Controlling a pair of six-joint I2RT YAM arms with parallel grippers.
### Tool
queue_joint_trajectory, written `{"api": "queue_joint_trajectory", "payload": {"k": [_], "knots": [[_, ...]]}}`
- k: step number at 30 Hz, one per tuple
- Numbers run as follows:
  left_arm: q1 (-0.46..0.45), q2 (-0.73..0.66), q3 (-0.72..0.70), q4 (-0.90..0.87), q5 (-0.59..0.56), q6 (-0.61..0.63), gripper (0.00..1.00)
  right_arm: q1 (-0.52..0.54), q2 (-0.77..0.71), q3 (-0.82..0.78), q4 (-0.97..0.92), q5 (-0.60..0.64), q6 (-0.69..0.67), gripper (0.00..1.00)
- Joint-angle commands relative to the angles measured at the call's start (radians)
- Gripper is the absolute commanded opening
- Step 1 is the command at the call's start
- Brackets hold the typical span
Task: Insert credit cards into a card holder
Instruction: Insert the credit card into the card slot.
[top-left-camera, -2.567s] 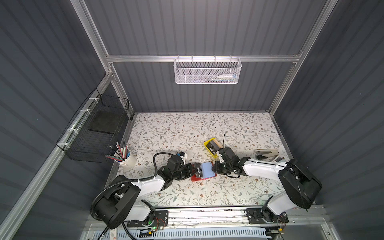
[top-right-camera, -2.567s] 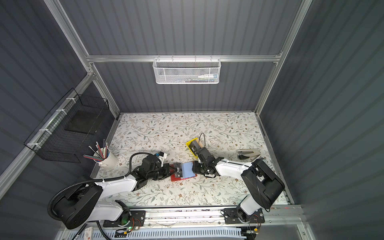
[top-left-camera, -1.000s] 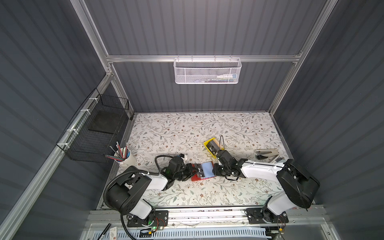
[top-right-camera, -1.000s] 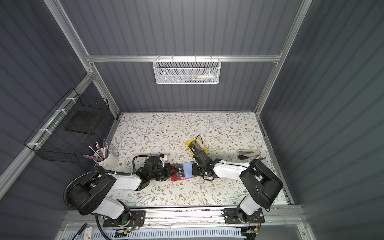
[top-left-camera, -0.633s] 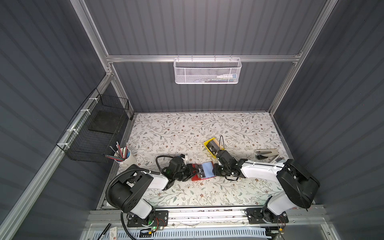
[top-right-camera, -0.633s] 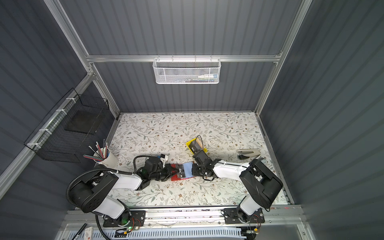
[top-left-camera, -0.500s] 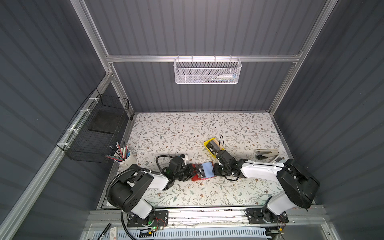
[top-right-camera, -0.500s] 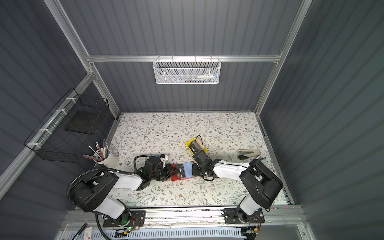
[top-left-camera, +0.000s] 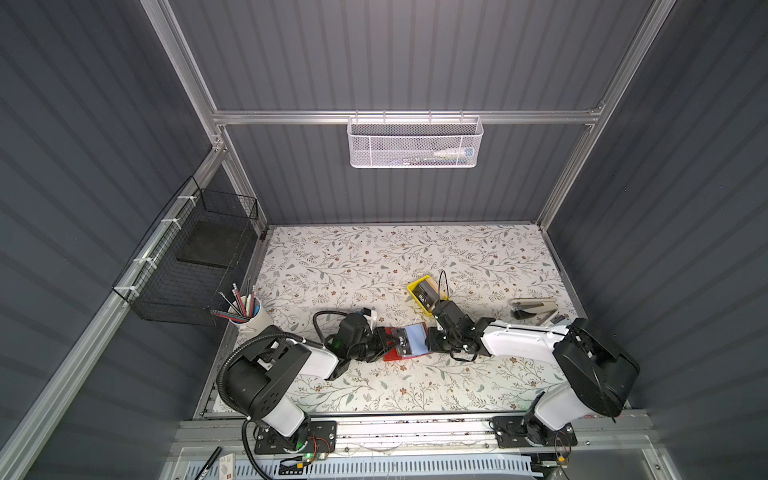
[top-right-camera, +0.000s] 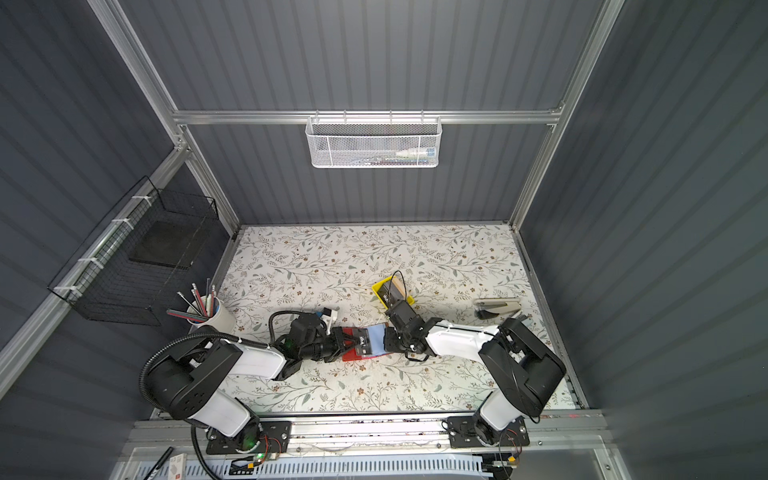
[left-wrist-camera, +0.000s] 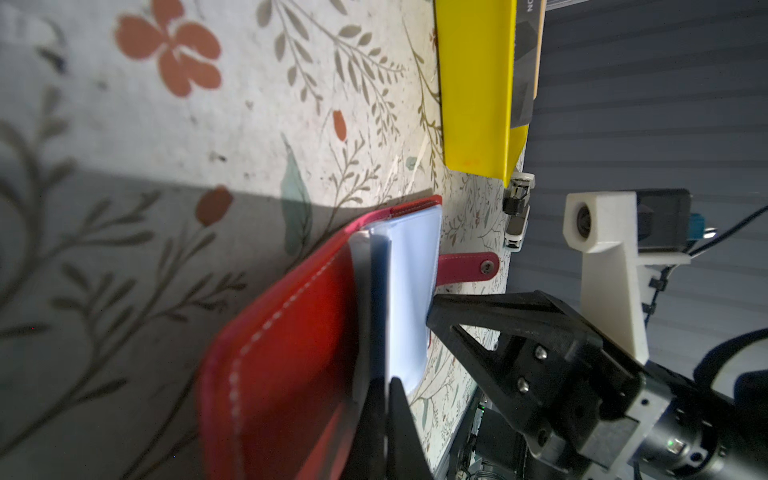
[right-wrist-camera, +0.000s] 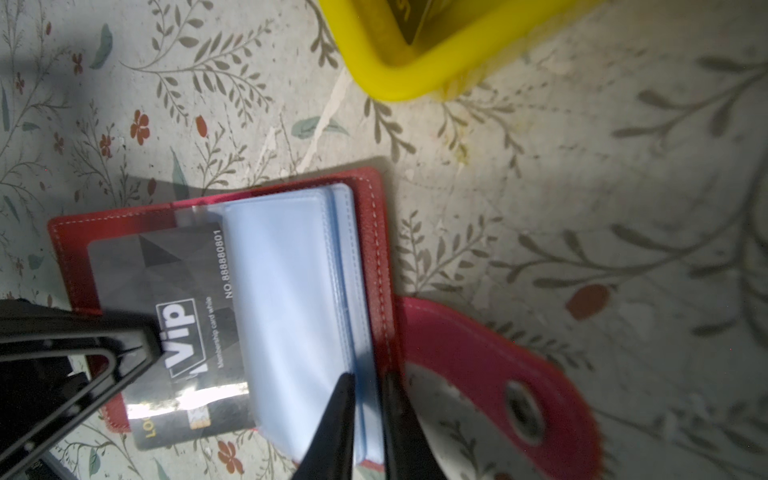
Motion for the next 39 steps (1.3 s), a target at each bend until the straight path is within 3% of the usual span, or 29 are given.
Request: {"api": "queue_joint_trajectory", "payload": {"k": [1, 24, 39], "knots": [[-0.001, 0.02, 0.005, -0.001, 0.011, -0.01, 0.0, 0.005, 0.012, -0.006, -0.052, 0.019, -0.016, 0.18], [-0.002, 0.043, 0.009, 0.002, 0.012, -0.01, 0.03, 0.007, 0.017, 0.0, -0.057, 0.023, -0.021, 0.18], [-0.001, 0.018, 0.051, -0.131, -0.005, 0.034, 0.14, 0.009, 0.02, 0.011, -0.068, 0.027, -0.027, 0.17]]}}
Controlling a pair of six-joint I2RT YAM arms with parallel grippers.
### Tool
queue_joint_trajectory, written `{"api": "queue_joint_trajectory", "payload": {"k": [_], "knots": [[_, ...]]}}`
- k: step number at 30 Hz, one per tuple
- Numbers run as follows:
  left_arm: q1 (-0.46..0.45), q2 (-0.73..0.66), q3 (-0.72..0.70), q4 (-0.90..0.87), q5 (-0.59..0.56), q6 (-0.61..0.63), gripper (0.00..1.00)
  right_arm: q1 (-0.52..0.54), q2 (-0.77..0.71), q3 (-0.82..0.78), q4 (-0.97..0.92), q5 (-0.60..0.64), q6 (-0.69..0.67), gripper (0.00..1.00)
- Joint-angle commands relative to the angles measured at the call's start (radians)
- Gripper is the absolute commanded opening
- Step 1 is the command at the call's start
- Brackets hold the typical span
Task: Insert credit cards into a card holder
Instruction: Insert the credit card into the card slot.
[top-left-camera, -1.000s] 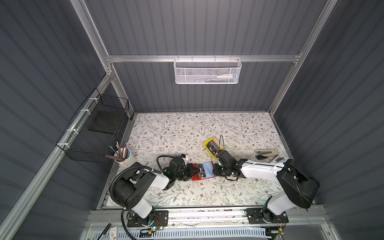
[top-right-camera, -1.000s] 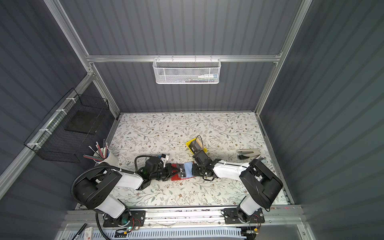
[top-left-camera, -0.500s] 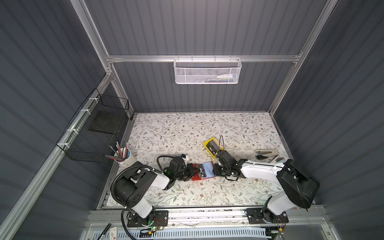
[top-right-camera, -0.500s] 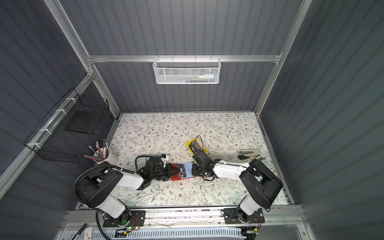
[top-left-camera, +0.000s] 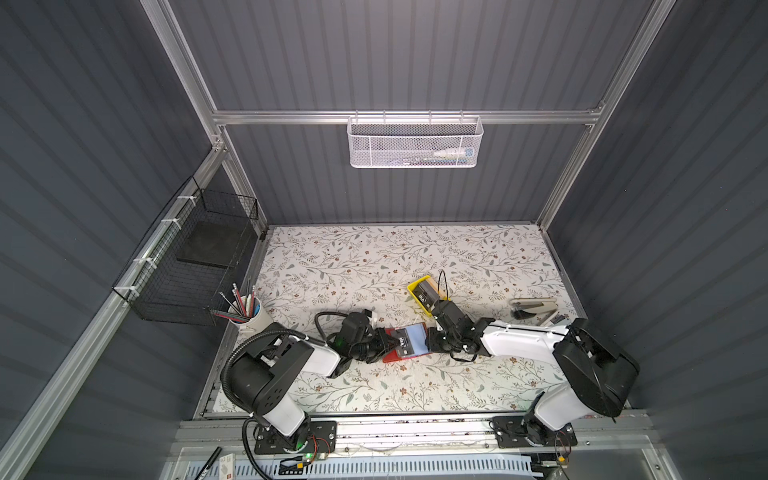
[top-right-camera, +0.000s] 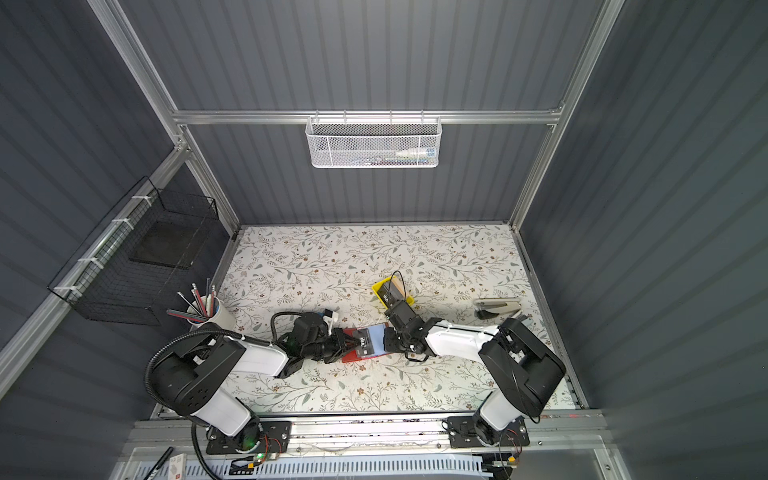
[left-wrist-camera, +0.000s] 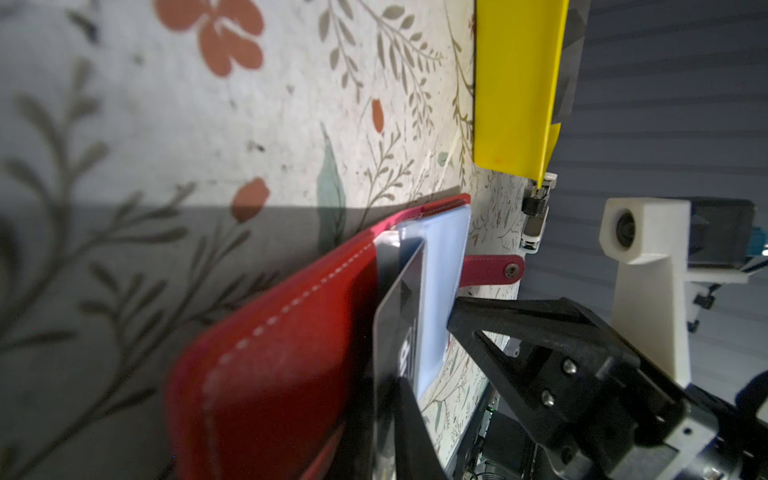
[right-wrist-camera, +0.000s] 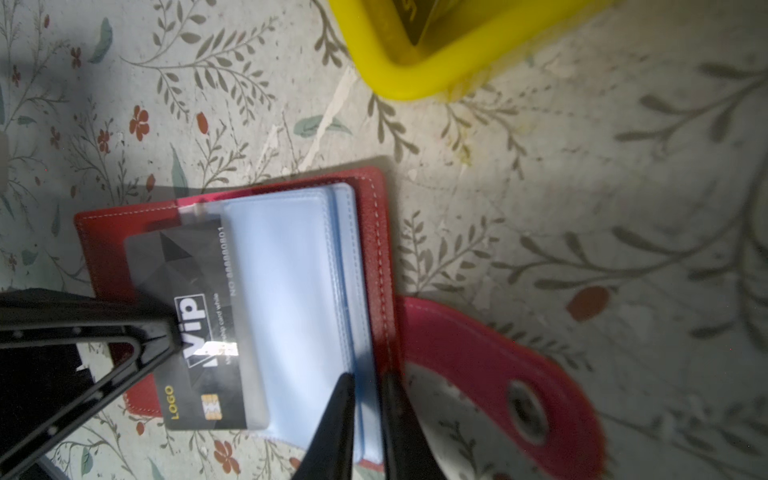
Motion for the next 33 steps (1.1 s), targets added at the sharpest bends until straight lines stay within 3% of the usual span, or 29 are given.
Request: {"api": "queue_joint_trajectory", "payload": {"k": [1, 7, 13, 18, 33], "knots": [[-0.002, -0.01, 0.027, -0.073, -0.008, 0.032, 0.15, 0.004, 0.02, 0.009, -0.064, 0.022, -0.014, 0.17], [-0.002, -0.05, 0.076, -0.266, -0.043, 0.082, 0.25, 0.006, 0.027, 0.012, -0.068, 0.025, -0.015, 0.17], [-0.002, -0.082, 0.174, -0.554, -0.118, 0.173, 0.44, 0.011, 0.029, 0.009, -0.065, 0.031, -0.014, 0.18], [-0.002, -0.123, 0.251, -0.758, -0.189, 0.237, 0.48, 0.014, 0.026, 0.009, -0.066, 0.032, -0.012, 0.17], [-0.025, -0.125, 0.272, -0.764, -0.154, 0.25, 0.48, -0.038, -0.072, 0.053, -0.086, -0.08, -0.029, 0.2]]}}
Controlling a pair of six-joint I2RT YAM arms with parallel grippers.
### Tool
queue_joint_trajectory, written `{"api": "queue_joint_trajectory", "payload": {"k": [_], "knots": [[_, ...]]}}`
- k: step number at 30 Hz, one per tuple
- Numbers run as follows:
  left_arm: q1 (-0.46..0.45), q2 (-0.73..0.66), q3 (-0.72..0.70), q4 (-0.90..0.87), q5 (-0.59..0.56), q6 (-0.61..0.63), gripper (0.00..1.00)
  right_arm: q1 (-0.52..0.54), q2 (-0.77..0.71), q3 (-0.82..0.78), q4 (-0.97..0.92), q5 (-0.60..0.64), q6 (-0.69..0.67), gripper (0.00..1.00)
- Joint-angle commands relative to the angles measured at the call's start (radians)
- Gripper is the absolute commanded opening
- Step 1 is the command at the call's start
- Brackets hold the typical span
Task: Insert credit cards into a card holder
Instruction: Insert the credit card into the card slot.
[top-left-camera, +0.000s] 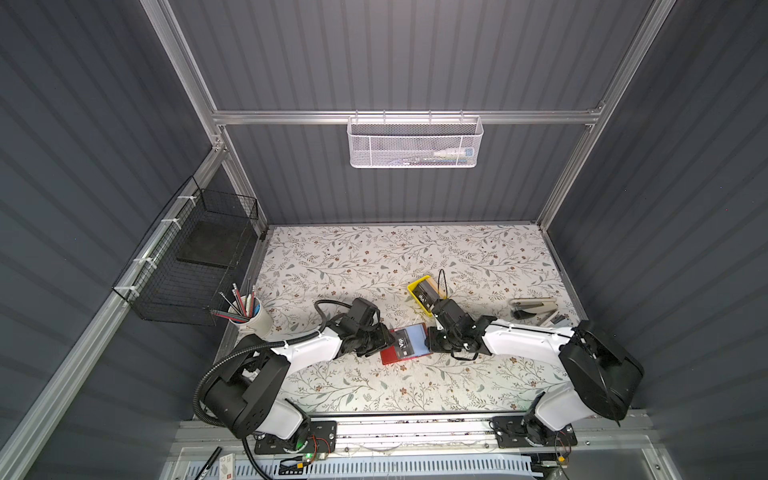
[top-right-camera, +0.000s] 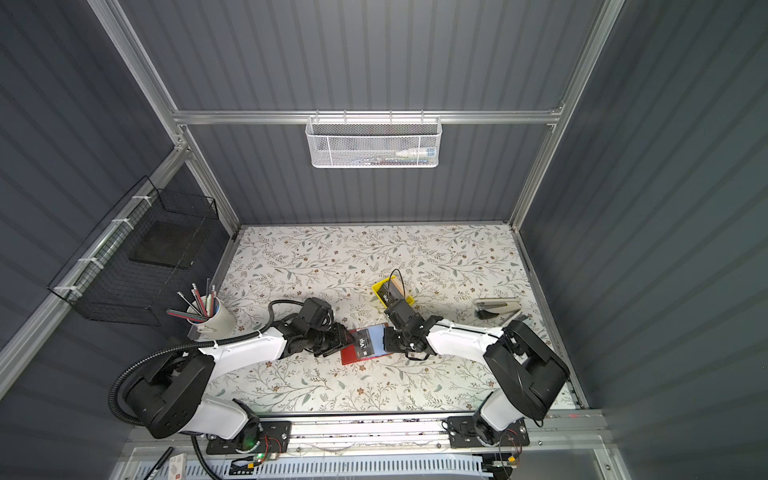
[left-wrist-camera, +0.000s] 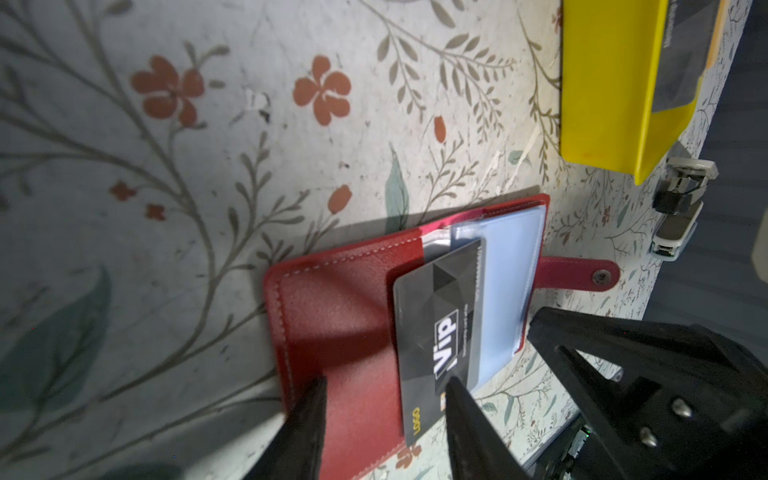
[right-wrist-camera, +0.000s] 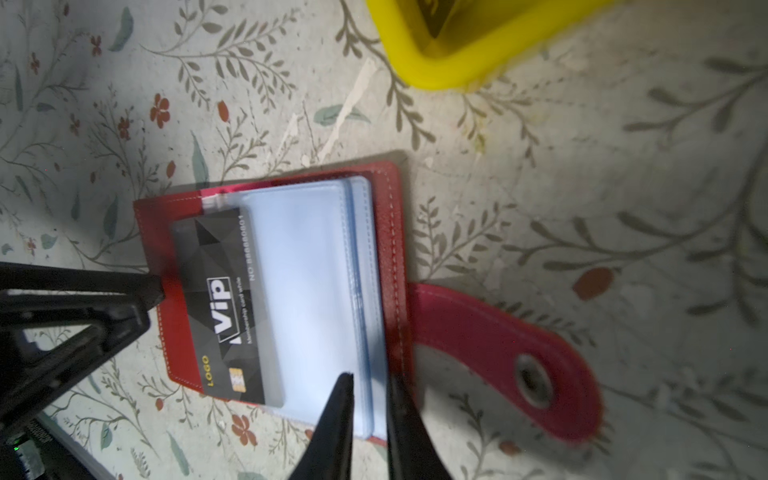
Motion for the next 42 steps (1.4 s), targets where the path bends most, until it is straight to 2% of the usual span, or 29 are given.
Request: {"api": "queue_joint_trajectory", "payload": {"k": [1, 10, 24, 34, 42], "knots": [[-0.015, 0.016, 0.021, -0.04, 0.003, 0.026, 0.48, -0.04, -0.038, 0.025, -0.028, -0.064, -0.018, 0.21], [-0.021, 0.068, 0.057, -0.053, -0.018, 0.054, 0.47, -0.086, -0.031, 0.023, -0.077, -0.118, -0.017, 0.22], [-0.021, 0.198, 0.193, -0.083, -0.041, 0.169, 0.45, -0.087, -0.098, -0.038, -0.057, -0.094, 0.027, 0.21], [-0.03, 0.108, 0.19, -0.111, -0.029, 0.169, 0.45, -0.09, -0.117, -0.048, -0.062, -0.057, 0.056, 0.24], [-0.069, 0.131, 0.211, -0.091, -0.036, 0.152, 0.46, -0.104, -0.092, -0.064, -0.042, -0.044, 0.082, 0.23]]}}
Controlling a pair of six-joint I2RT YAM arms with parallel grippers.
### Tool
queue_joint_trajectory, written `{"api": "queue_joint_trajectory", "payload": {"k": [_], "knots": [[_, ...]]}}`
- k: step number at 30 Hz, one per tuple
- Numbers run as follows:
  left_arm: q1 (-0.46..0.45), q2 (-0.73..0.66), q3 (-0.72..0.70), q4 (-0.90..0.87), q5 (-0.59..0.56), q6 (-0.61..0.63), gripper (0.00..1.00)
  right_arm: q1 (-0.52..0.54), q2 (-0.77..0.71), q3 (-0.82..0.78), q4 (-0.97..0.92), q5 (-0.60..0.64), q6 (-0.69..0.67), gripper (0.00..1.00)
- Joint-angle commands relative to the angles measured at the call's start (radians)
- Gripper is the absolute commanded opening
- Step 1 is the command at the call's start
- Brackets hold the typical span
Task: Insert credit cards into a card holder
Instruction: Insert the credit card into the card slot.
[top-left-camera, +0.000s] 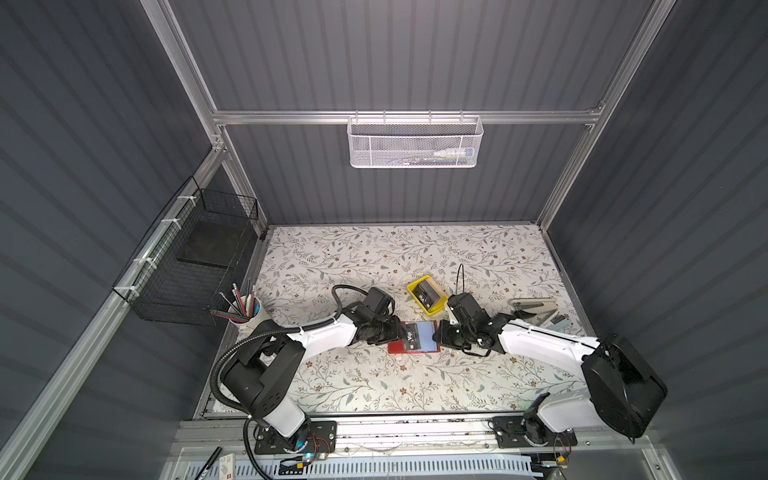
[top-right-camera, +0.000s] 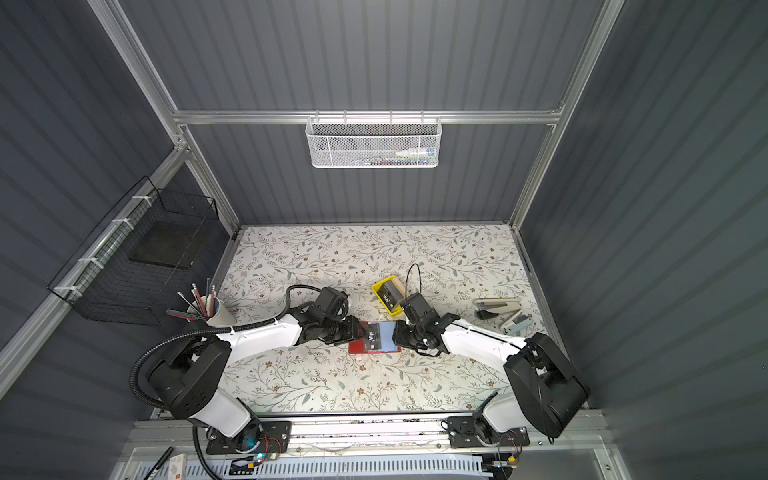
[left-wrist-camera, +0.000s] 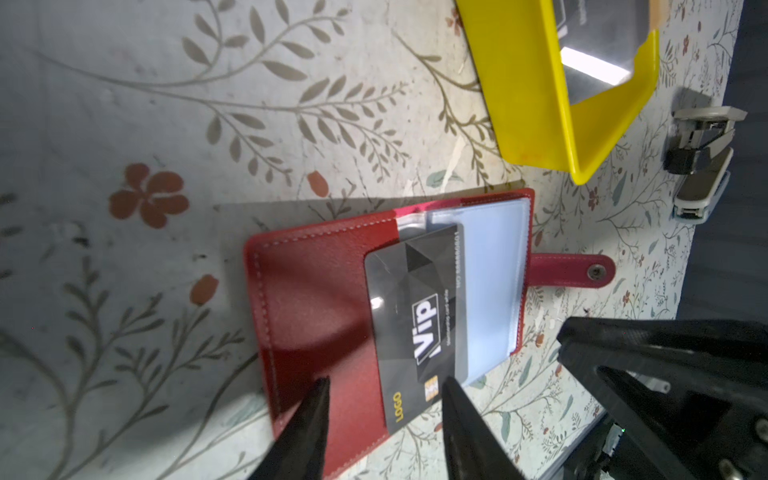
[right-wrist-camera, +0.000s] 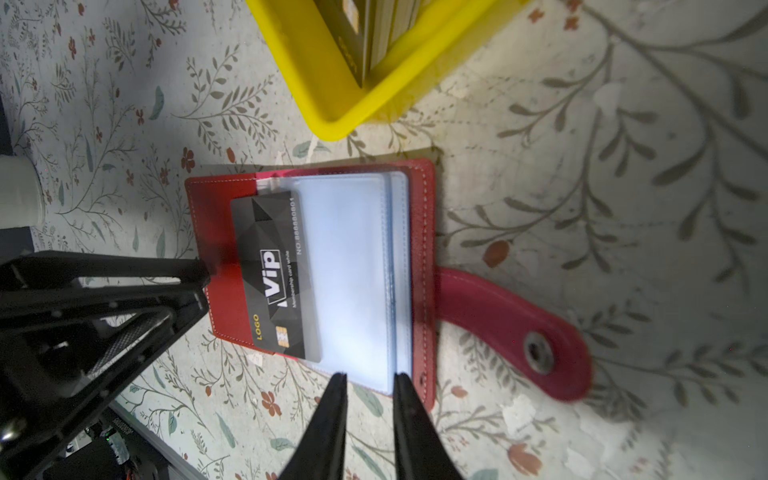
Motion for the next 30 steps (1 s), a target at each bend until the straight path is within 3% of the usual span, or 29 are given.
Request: {"api": "queue_joint_trajectory", "payload": {"k": [1, 11, 30], "knots": [[-0.012, 0.009, 0.022, -0.015, -0.009, -0.001, 0.46, -0.009, 0.015, -0.017, 0.005, 0.019, 0.019, 0.23], [-0.023, 0.032, 0.033, -0.03, -0.049, -0.021, 0.47, -0.02, 0.058, -0.016, 0.03, 0.01, 0.019, 0.23], [-0.023, 0.097, 0.041, 0.055, 0.024, -0.037, 0.48, -0.019, 0.099, -0.035, 0.055, 0.02, 0.02, 0.22]]}}
